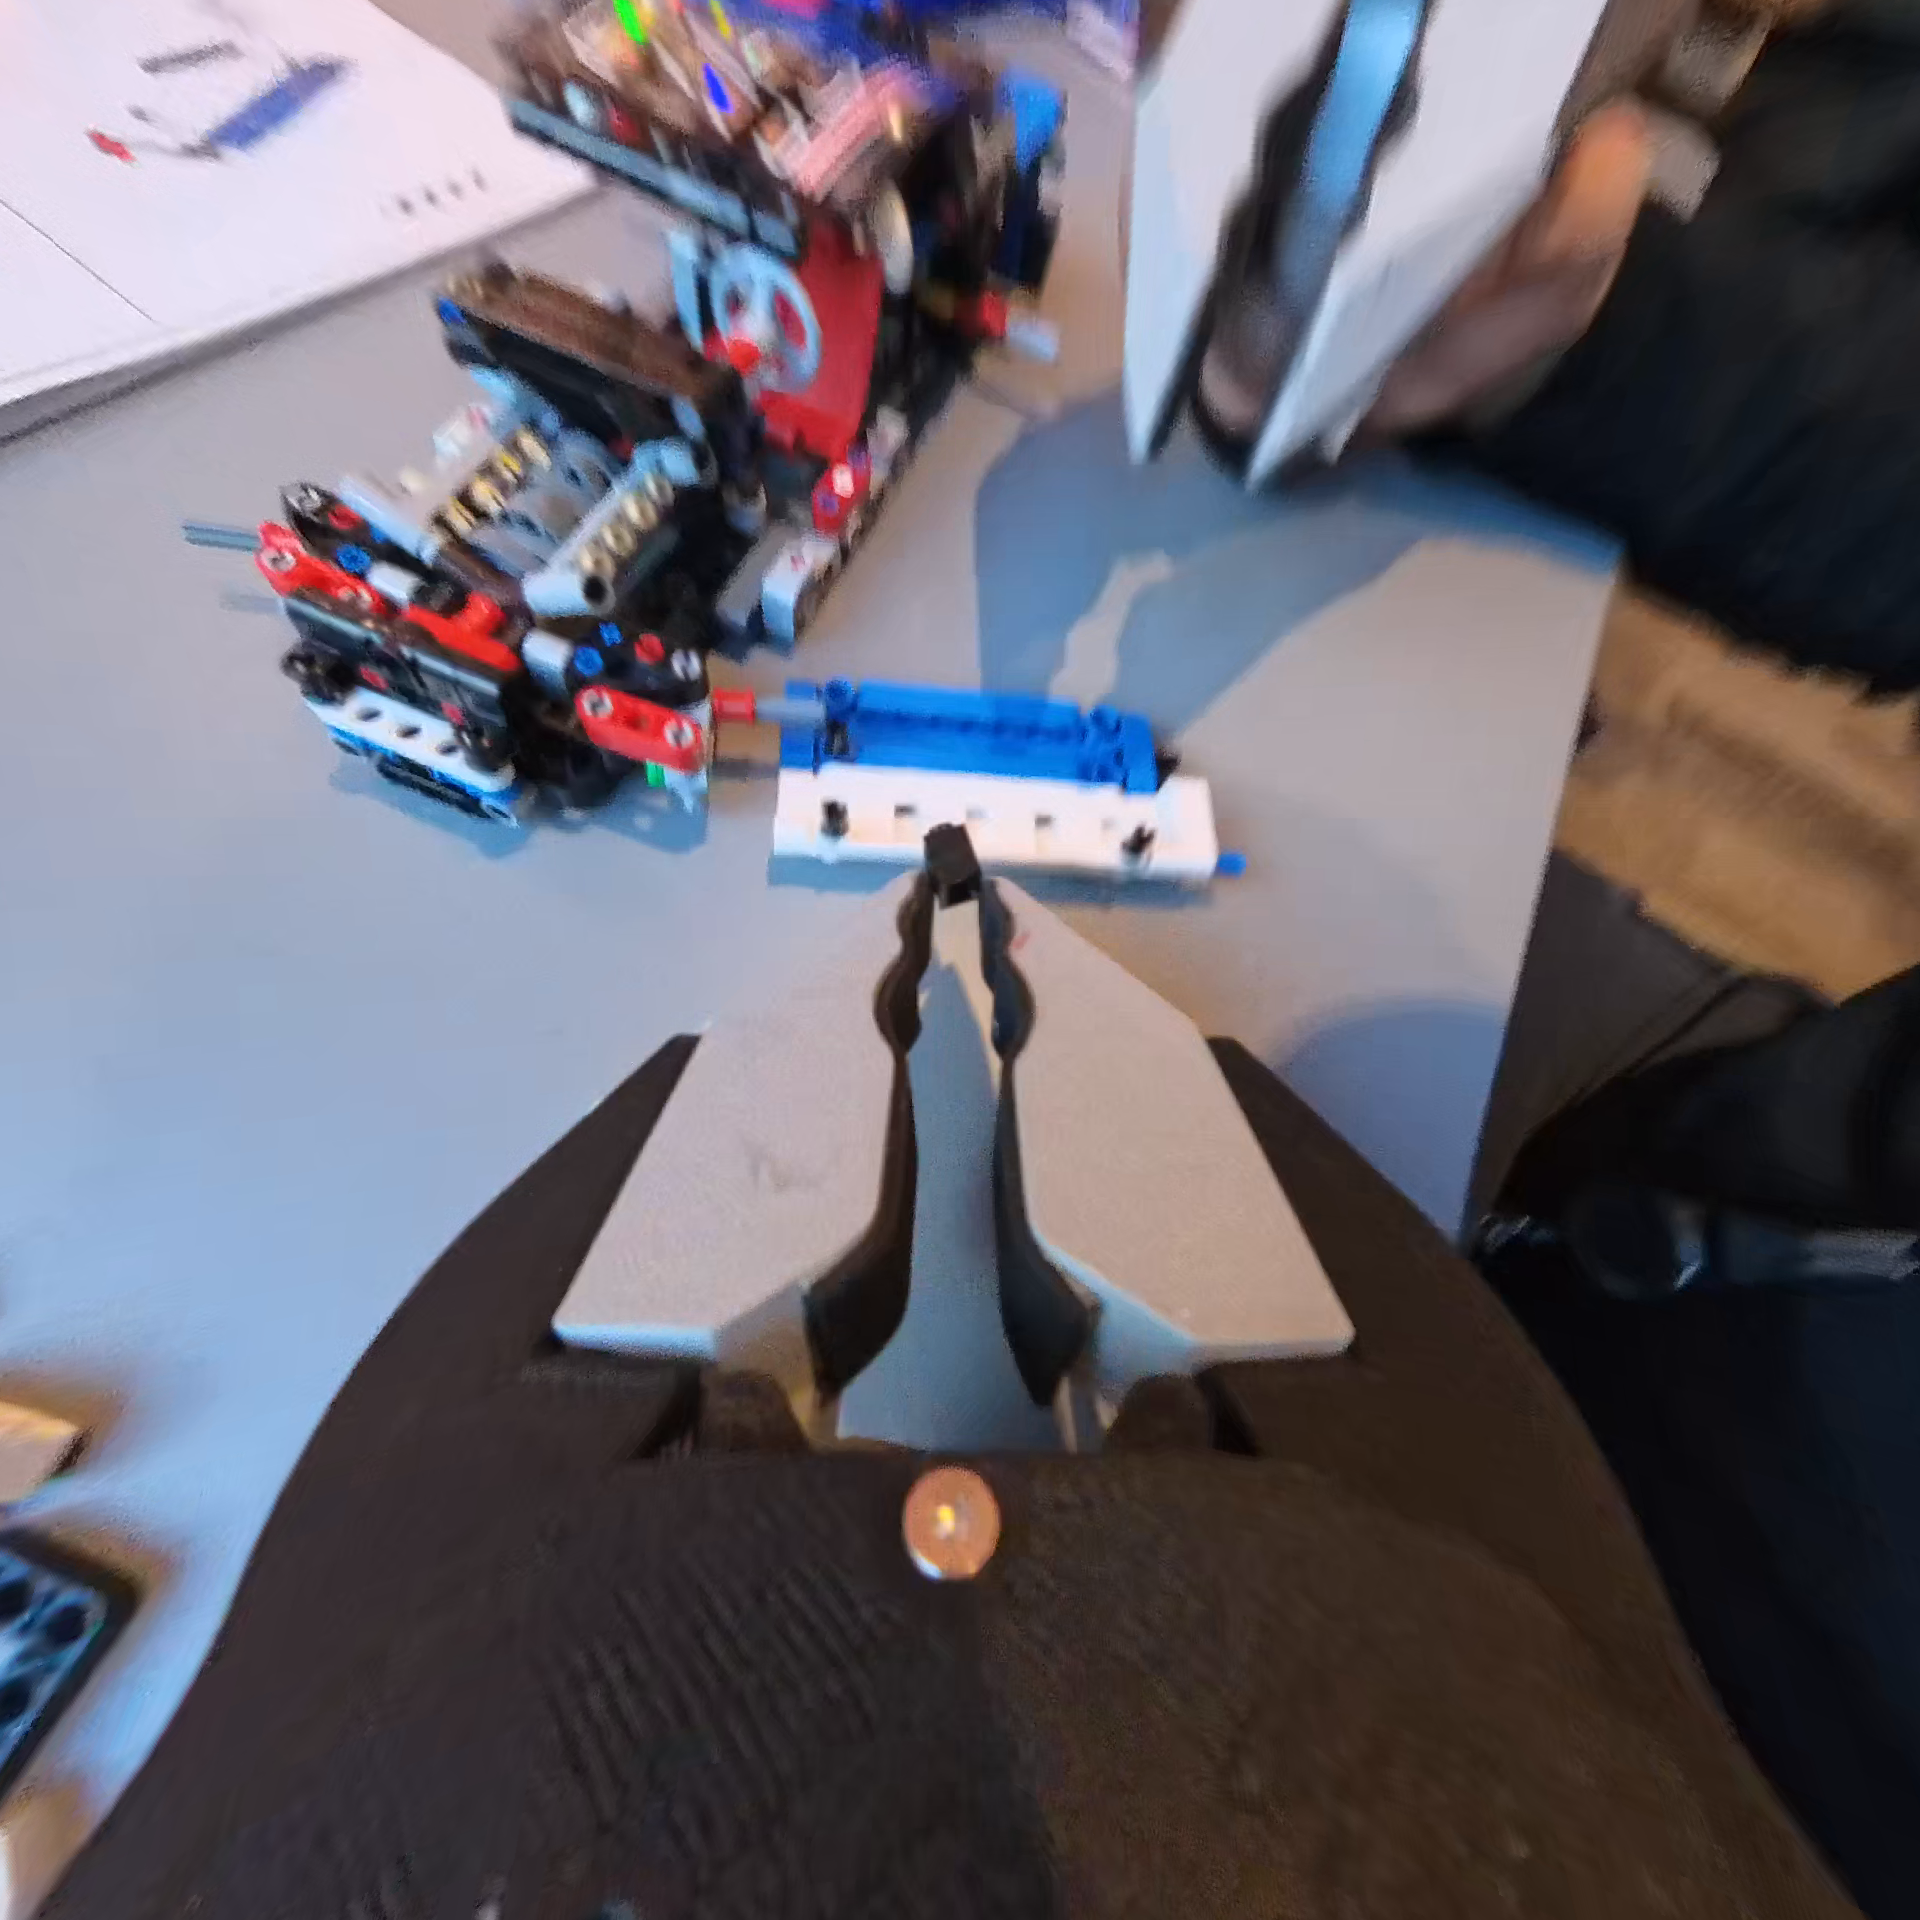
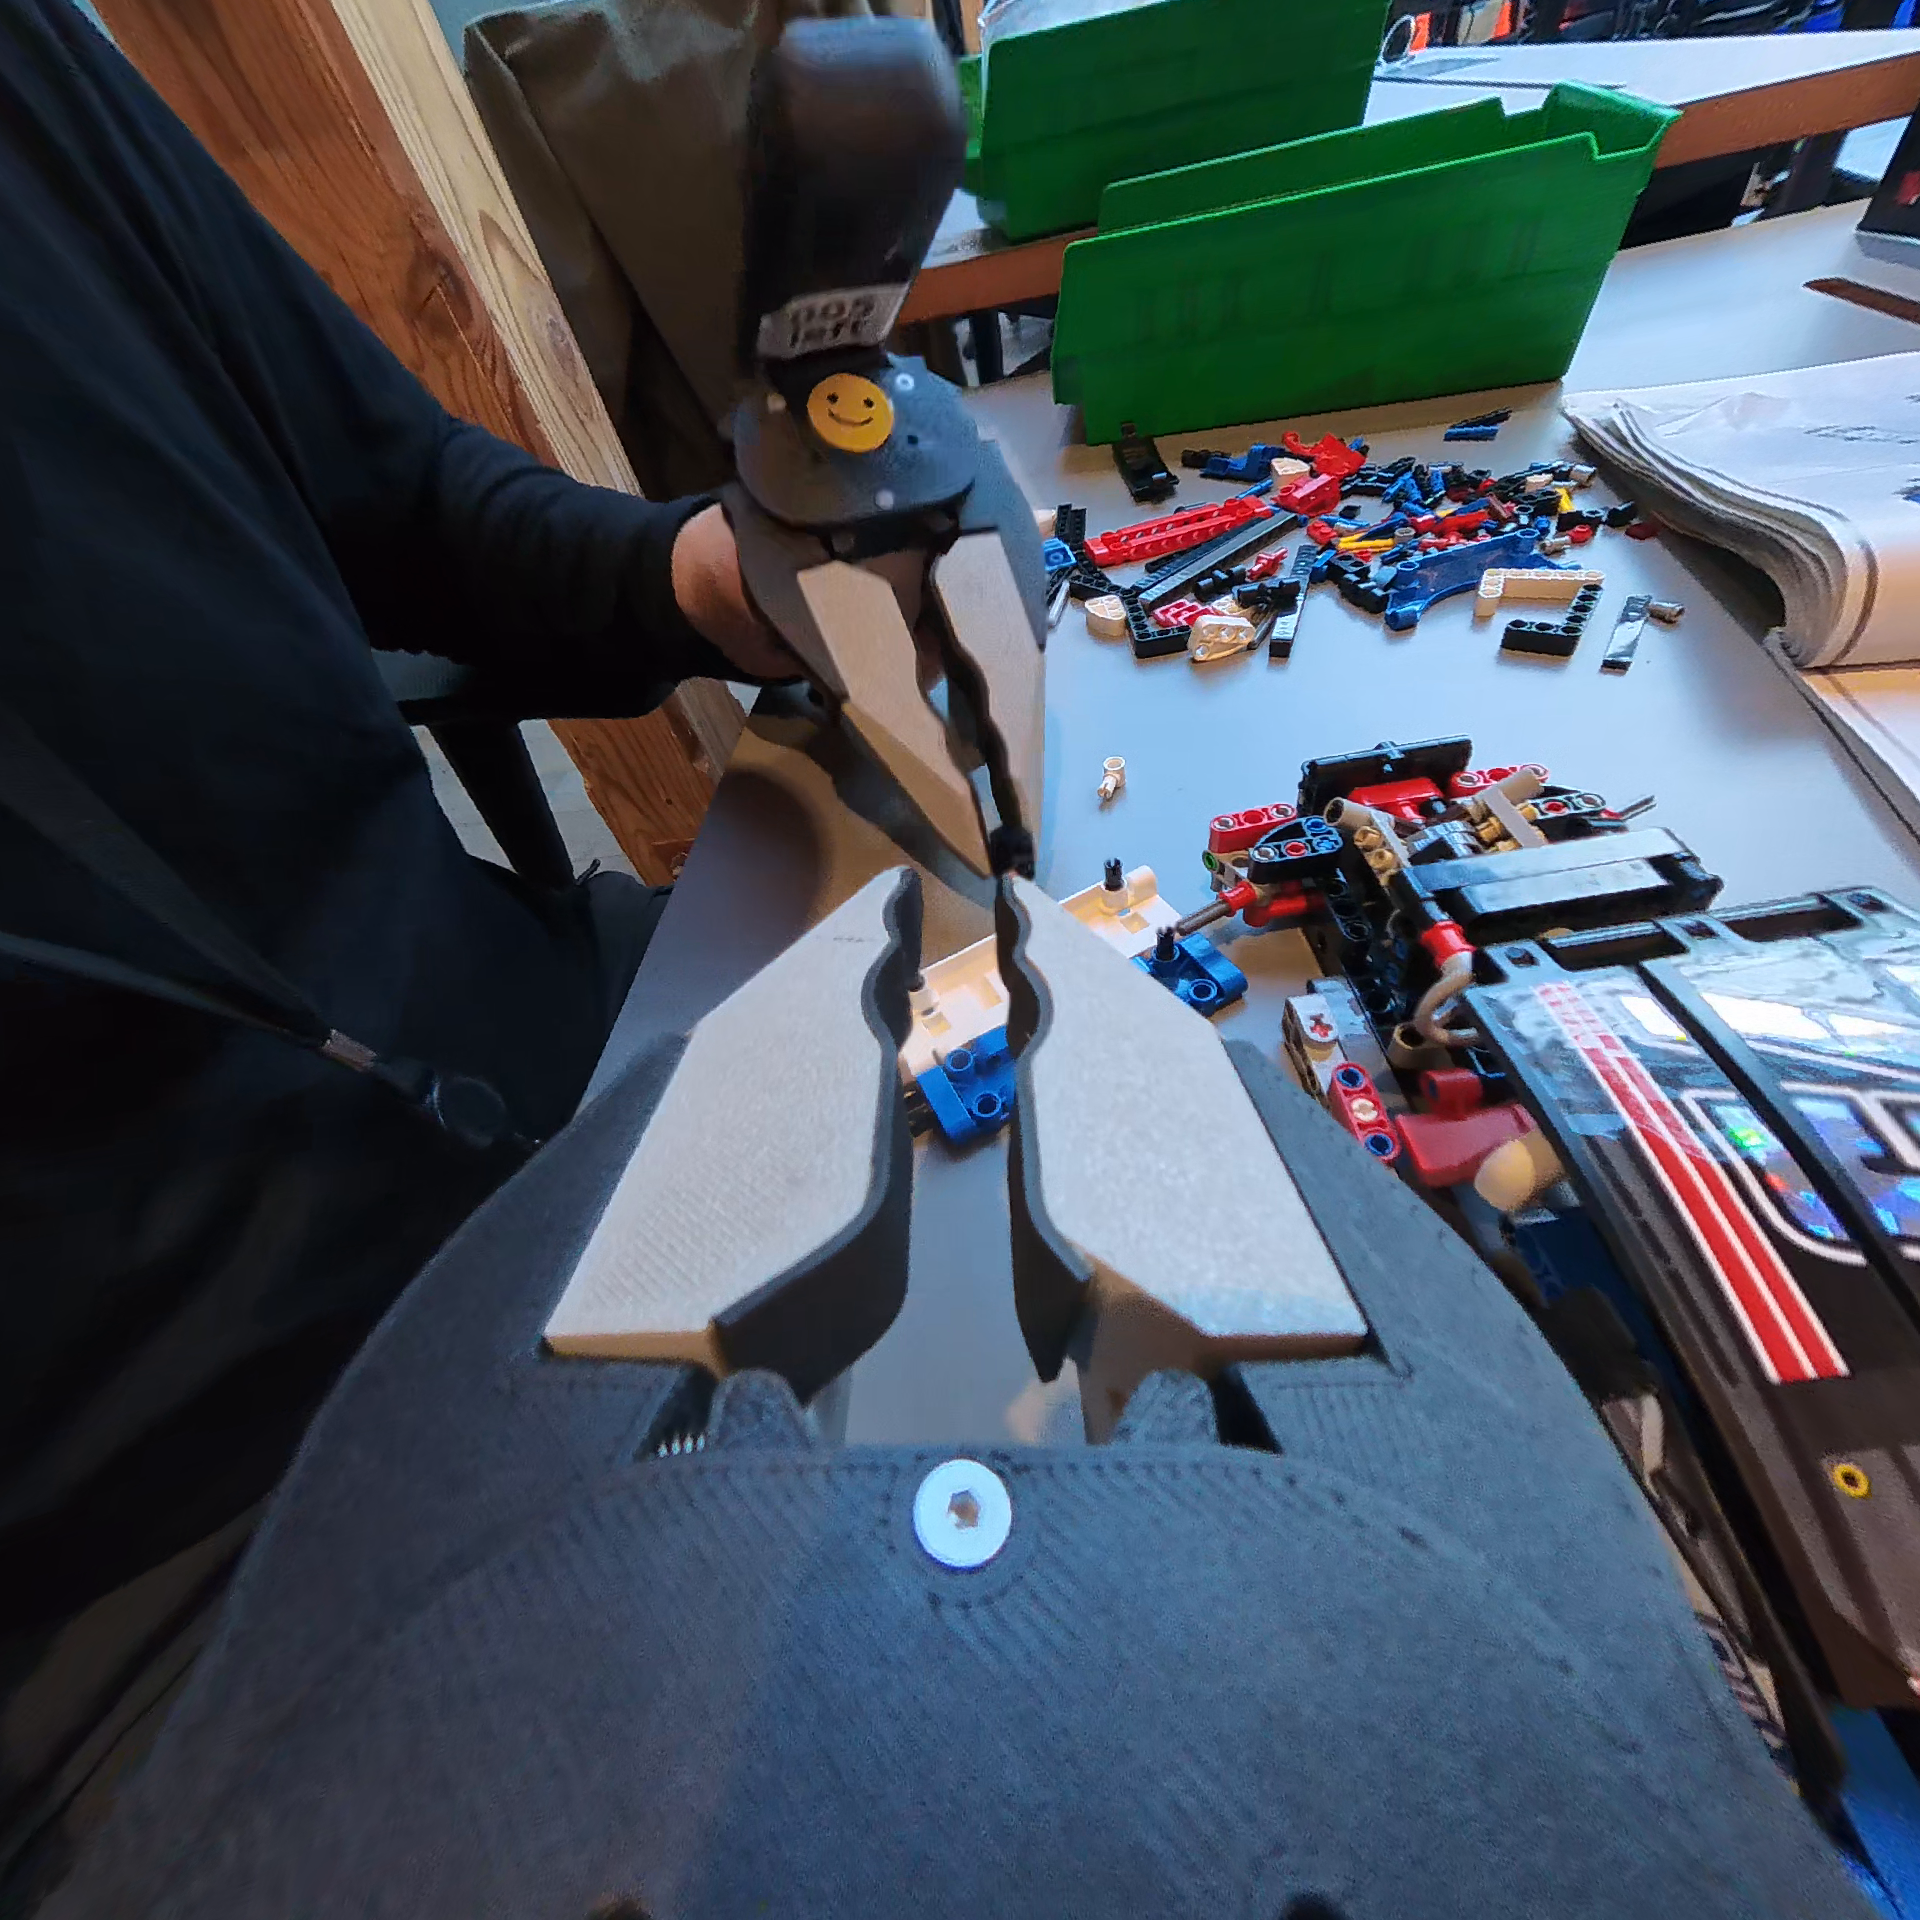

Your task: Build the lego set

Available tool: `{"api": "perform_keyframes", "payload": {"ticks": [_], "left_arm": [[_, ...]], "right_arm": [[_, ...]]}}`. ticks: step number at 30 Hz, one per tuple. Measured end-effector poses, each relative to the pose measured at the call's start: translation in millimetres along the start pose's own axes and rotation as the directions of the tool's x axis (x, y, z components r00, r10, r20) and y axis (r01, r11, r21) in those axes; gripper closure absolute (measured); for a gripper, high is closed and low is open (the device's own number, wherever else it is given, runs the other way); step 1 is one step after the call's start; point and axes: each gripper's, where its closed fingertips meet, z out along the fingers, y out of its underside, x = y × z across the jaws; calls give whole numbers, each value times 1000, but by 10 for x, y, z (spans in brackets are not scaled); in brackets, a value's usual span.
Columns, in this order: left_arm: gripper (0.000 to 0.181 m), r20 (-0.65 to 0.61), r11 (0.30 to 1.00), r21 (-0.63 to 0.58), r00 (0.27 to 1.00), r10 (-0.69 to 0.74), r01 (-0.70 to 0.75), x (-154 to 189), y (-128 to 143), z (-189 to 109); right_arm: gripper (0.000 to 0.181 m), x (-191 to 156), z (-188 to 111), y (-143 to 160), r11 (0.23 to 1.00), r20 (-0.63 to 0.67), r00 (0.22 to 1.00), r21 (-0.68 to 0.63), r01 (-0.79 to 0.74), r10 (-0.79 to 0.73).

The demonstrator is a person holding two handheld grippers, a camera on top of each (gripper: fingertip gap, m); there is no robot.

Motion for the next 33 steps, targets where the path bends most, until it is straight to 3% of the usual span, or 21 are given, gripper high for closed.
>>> {"api": "perform_keyframes", "payload": {"ticks": [2, 5, 9, 12, 16, 23, 33], "left_arm": [[176, -72, 977, 138, 985, -156, 165, 49, -242, -19], [176, -228, 876, 318, 926, -302, 364, 212, -550, -36], [176, -228, 819, 383, 903, -365, 428, 194, -607, 9], [176, -314, 767, 409, 866, -390, 494, 248, -712, -2], [176, -301, 803, 376, 880, -367, 463, 296, -665, 80], [175, -227, 855, 404, 941, -250, 324, 333, -706, 28], [175, -245, 857, 397, 938, -246, 328, 340, -675, 48]], "right_arm": [[166, 42, 29, -21, 999, -60, 997, -6, 39, -40], [162, 140, 28, -160, 982, -239, 954, 15, 187, -179], [162, 70, 57, -217, 949, -302, 904, -14, 314, -304], [161, 3, 126, -168, 936, -279, 894, -56, 348, -349], [162, 24, 123, -148, 919, -305, 868, -94, 382, -392], [163, 16, 67, -210, 930, -298, 884, -42, 364, -360], [168, -23, 101, -190, 917, -282, 875, -53, 395, -393]]}}
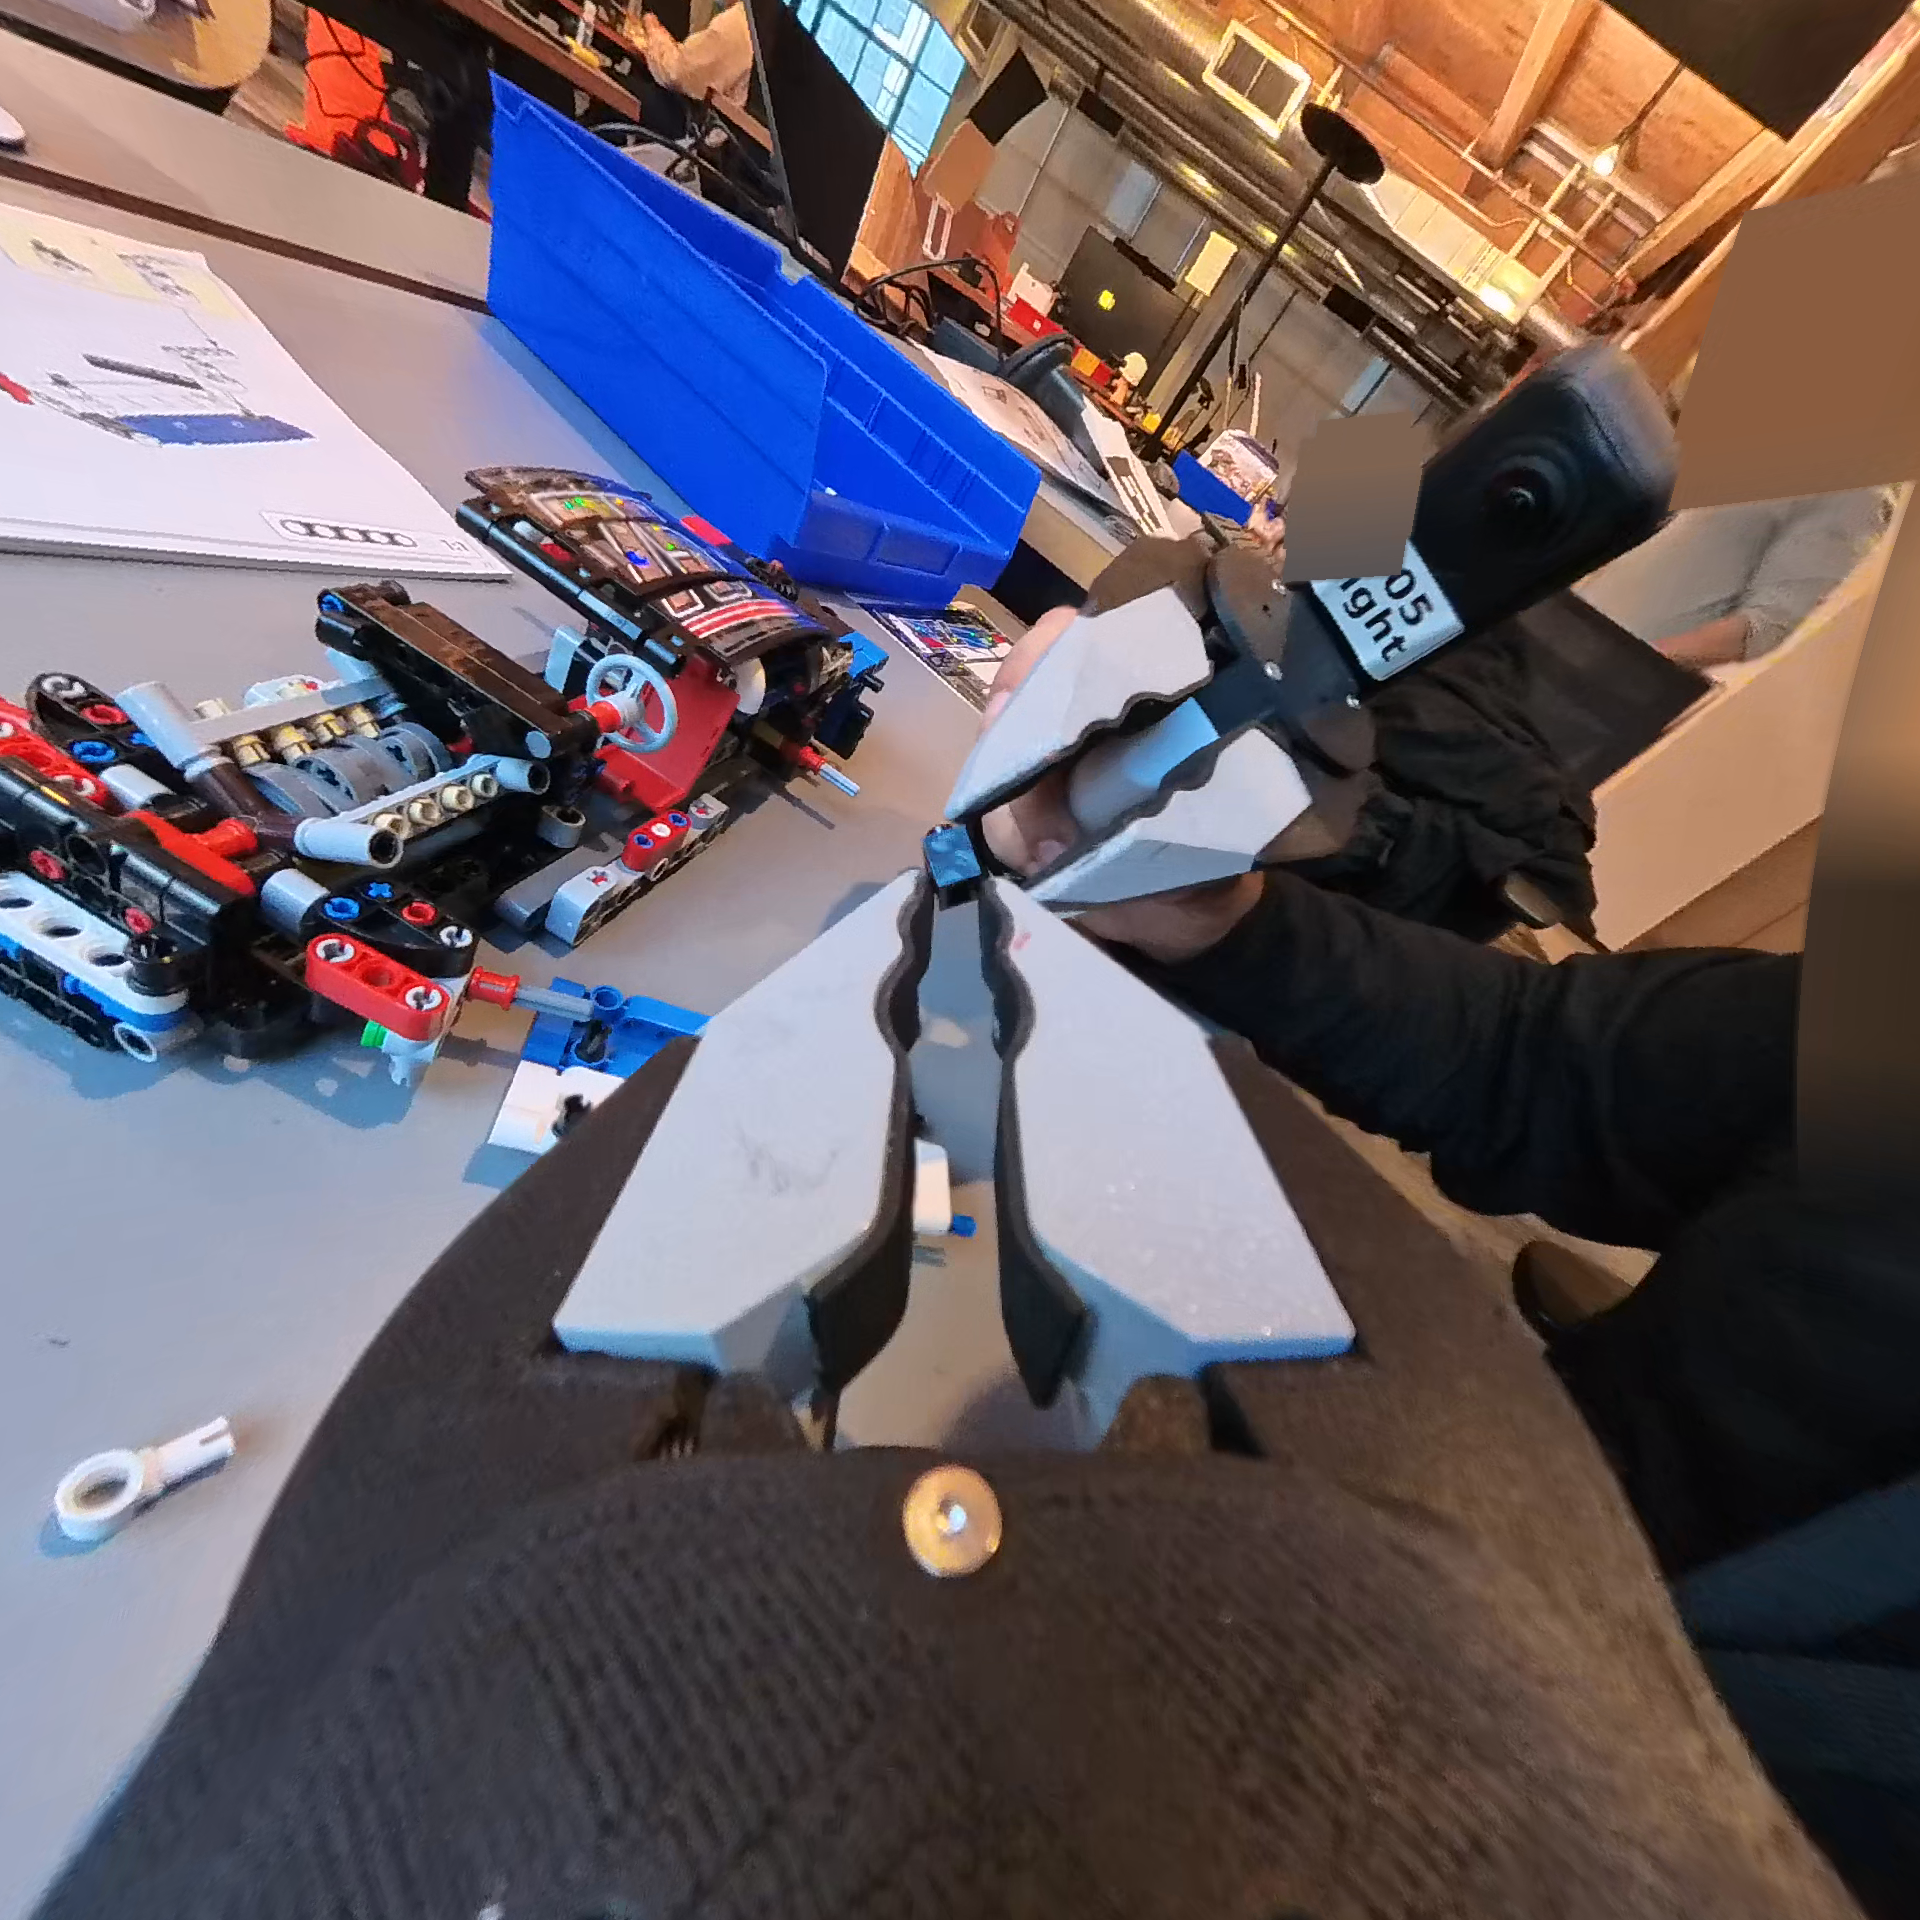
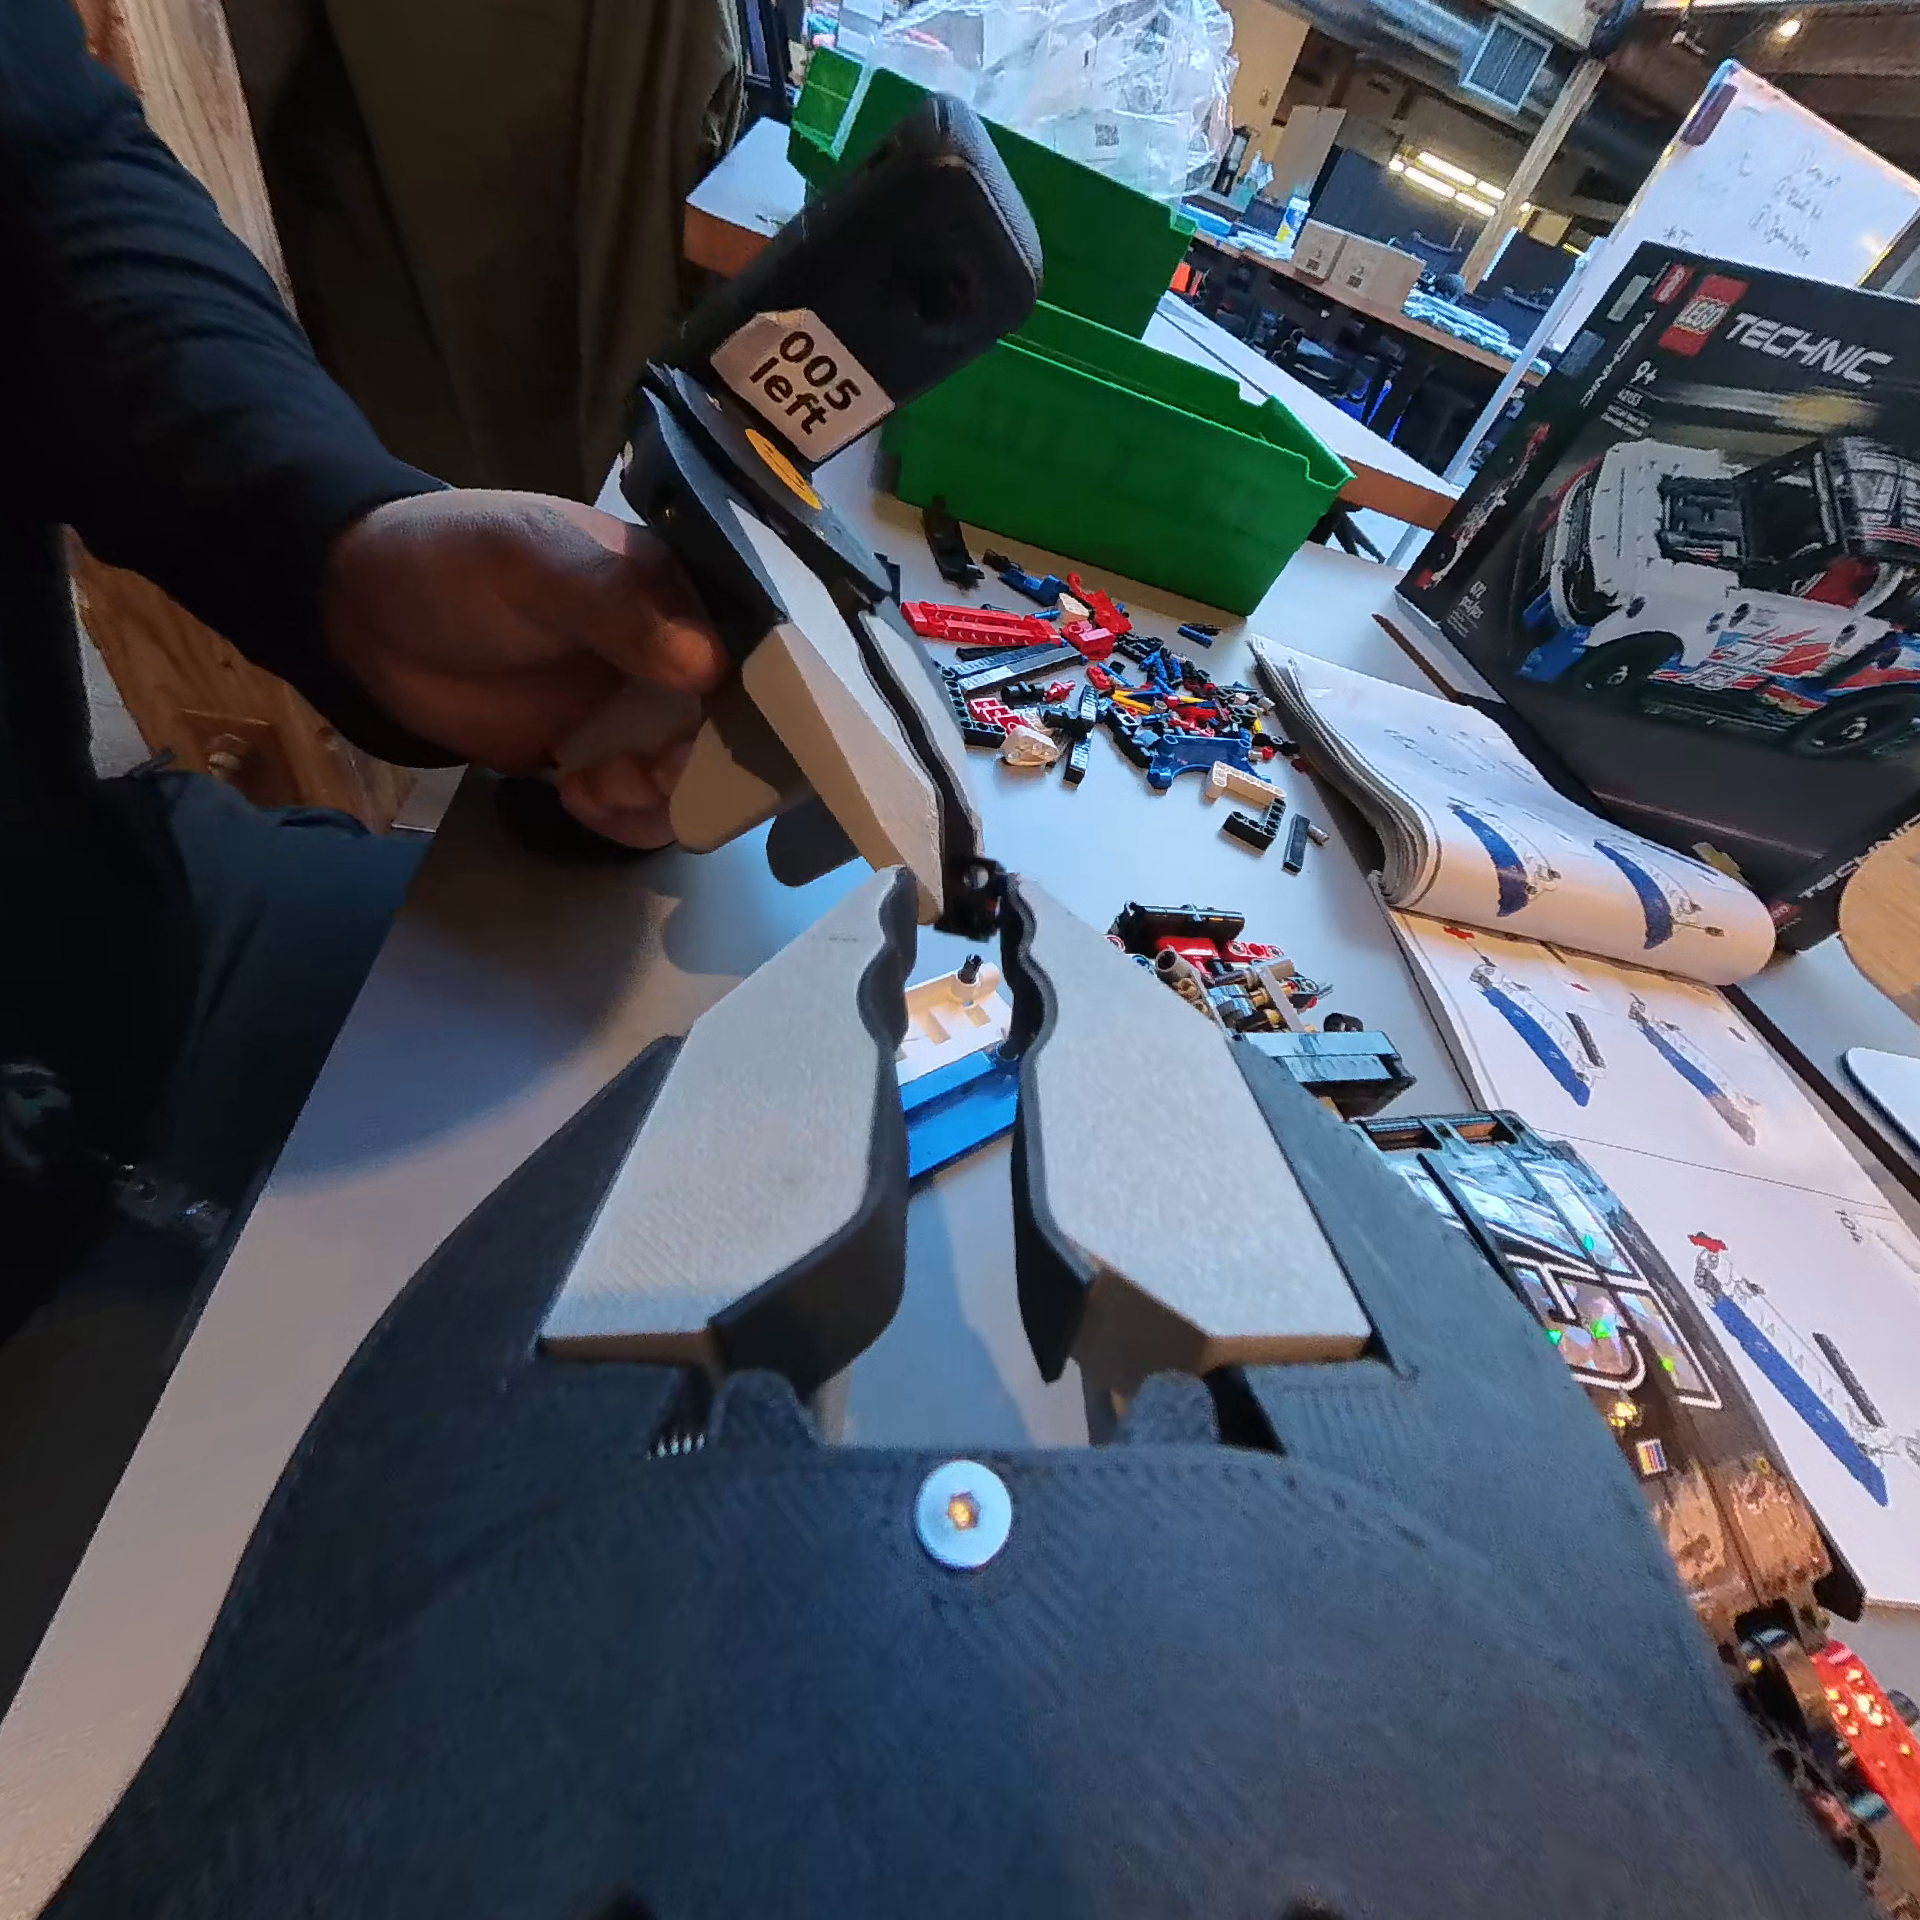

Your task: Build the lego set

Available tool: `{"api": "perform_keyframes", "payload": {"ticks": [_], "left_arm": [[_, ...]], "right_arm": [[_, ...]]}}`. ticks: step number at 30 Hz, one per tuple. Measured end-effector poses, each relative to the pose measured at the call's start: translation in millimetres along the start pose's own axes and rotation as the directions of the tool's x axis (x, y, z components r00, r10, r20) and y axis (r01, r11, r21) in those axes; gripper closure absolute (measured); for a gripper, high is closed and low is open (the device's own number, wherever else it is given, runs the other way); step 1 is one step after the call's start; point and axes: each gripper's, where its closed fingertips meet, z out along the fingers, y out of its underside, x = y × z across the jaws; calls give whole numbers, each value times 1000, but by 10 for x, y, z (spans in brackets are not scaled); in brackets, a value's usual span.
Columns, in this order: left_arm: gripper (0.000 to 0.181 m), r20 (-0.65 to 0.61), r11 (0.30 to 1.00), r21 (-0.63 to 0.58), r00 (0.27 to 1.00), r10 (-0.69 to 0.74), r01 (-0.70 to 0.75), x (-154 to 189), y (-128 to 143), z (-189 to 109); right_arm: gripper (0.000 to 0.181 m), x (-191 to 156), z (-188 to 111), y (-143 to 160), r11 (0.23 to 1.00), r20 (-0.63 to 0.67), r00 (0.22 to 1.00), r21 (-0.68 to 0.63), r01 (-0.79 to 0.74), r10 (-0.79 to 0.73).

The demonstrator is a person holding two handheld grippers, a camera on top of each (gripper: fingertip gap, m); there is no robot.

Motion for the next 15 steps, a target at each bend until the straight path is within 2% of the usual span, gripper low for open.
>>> {"api": "perform_keyframes", "payload": {"ticks": [6, 15], "left_arm": [[176, 22, 983, -34, 983, 182, -181, -64, -47, -100], [175, 24, 954, -106, 958, 286, -282, -48, 41, -78]], "right_arm": [[168, 51, 5, 56, 999, 0, 999, -11, -41, 41], [165, -16, 74, 120, 999, 23, 1000, -54, -5, 7]]}}
